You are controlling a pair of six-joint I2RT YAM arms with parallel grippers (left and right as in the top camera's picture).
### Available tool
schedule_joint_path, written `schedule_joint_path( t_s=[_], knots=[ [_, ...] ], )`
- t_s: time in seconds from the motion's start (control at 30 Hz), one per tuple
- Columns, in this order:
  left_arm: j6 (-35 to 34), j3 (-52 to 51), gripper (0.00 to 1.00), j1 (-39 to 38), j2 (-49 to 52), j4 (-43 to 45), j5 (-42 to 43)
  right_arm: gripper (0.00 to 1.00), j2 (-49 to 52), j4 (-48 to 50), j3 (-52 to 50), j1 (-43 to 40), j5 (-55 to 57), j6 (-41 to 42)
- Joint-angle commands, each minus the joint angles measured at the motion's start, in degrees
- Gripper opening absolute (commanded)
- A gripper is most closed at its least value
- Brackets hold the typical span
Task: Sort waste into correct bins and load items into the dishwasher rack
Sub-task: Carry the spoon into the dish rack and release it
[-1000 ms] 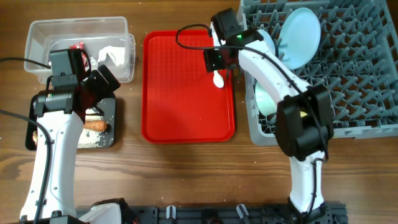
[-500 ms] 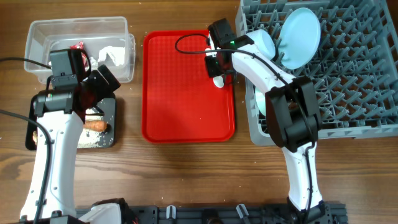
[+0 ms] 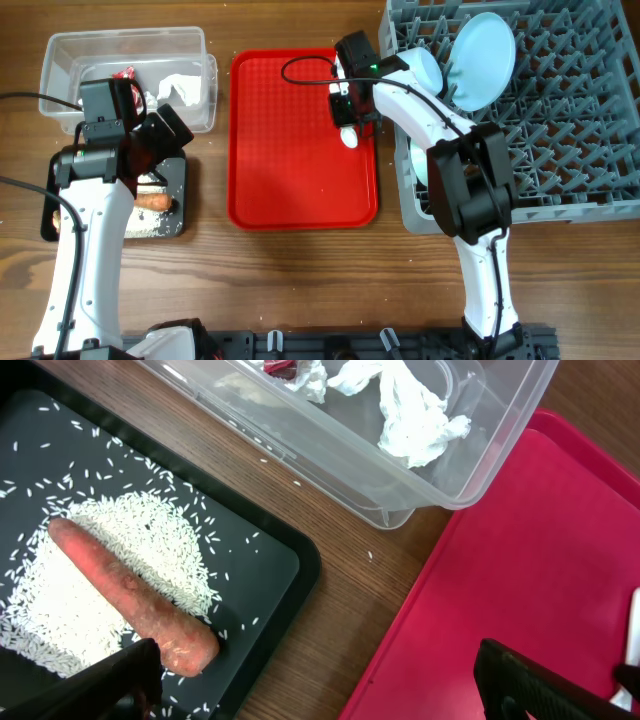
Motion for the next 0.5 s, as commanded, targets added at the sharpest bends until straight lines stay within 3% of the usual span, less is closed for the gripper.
schedule_joint_path(
  t_s=[0.0, 0.27, 0.47],
  knots=[
    [-0.72, 1.16, 1.00, 0.35, -1.03, 0.13, -0.72, 0.04, -6.10, -2.10, -0.46, 0.13, -1.07, -0.07],
    [-0.72, 1.16, 1.00, 0.35, -1.03, 0.15, -0.72, 0.04, -25.03, -11.30, -0.46, 0.13, 1.70, -4.22],
    [-0.72, 1.16, 1.00, 0.35, -1.03, 0.15, -0.72, 0.04, -36.30, -26.12, -0.48, -2.40, 11.74, -3.91]
  ],
)
